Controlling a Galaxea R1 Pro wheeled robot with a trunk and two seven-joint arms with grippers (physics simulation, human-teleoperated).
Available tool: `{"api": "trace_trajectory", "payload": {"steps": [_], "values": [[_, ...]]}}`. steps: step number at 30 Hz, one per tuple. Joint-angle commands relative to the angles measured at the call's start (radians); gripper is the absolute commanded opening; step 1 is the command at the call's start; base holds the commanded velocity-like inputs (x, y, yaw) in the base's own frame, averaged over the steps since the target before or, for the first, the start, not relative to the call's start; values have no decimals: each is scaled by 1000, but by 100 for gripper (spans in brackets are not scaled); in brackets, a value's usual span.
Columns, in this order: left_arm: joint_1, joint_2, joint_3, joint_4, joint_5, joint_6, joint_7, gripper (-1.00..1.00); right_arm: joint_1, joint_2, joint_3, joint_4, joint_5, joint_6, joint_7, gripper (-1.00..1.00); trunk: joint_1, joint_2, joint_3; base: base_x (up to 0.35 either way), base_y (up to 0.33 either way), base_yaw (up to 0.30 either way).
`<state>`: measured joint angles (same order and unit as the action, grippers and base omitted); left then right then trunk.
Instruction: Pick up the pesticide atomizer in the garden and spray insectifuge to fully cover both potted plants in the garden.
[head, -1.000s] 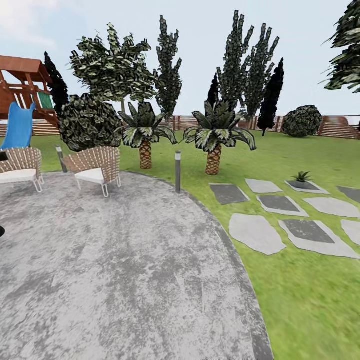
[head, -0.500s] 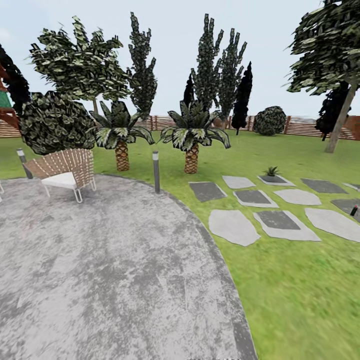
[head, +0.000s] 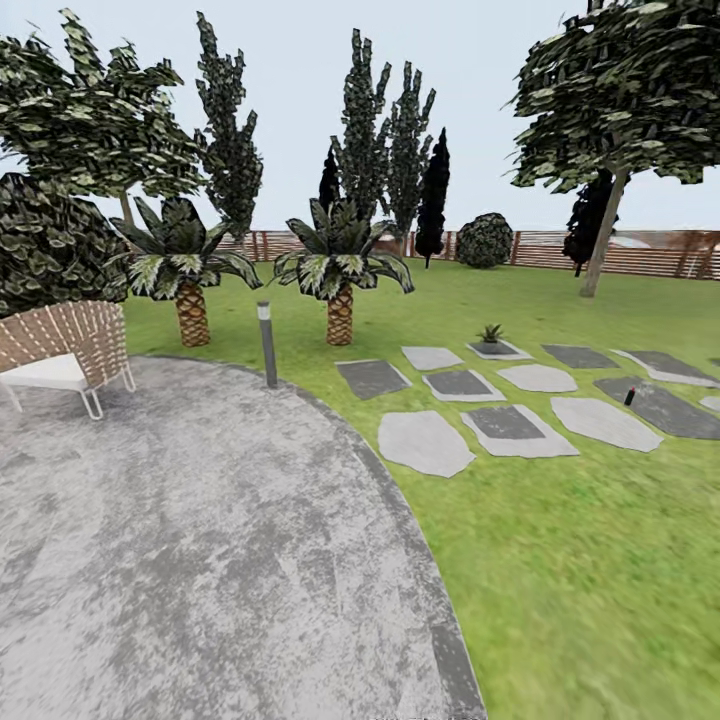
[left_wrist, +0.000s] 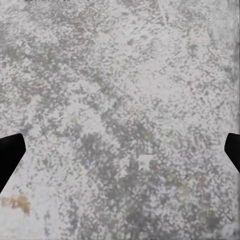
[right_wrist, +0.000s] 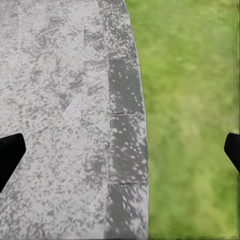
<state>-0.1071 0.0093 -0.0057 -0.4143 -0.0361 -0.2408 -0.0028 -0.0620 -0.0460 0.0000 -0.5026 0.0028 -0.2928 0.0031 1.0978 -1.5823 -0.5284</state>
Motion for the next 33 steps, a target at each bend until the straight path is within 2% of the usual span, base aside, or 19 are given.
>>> {"api": "trace_trajectory", "payload": {"steps": [1, 8, 25, 33], "values": [[0, 0, 0, 0, -4, -3, 0, 100, -1, 0, 0, 1, 0, -3, 0, 100, 4, -8, -4, 0, 0, -300], [0, 1, 0, 0, -4, -3, 0, 100, -1, 0, -1, 0, -1, -3, 0, 100, 31, -57, -26, 0, 0, -222], [0, 0, 0, 0, -4, -2, 0, 100, -1, 0, -2, -1, -1, -25, 0, 100, 96, -176, -79, 0, 0, -7], [-1, 1, 0, 0, -4, -2, 0, 100, -1, 0, -2, 1, -1, -26, 0, 100, 127, -232, -104, 0, 0, -267]]}}
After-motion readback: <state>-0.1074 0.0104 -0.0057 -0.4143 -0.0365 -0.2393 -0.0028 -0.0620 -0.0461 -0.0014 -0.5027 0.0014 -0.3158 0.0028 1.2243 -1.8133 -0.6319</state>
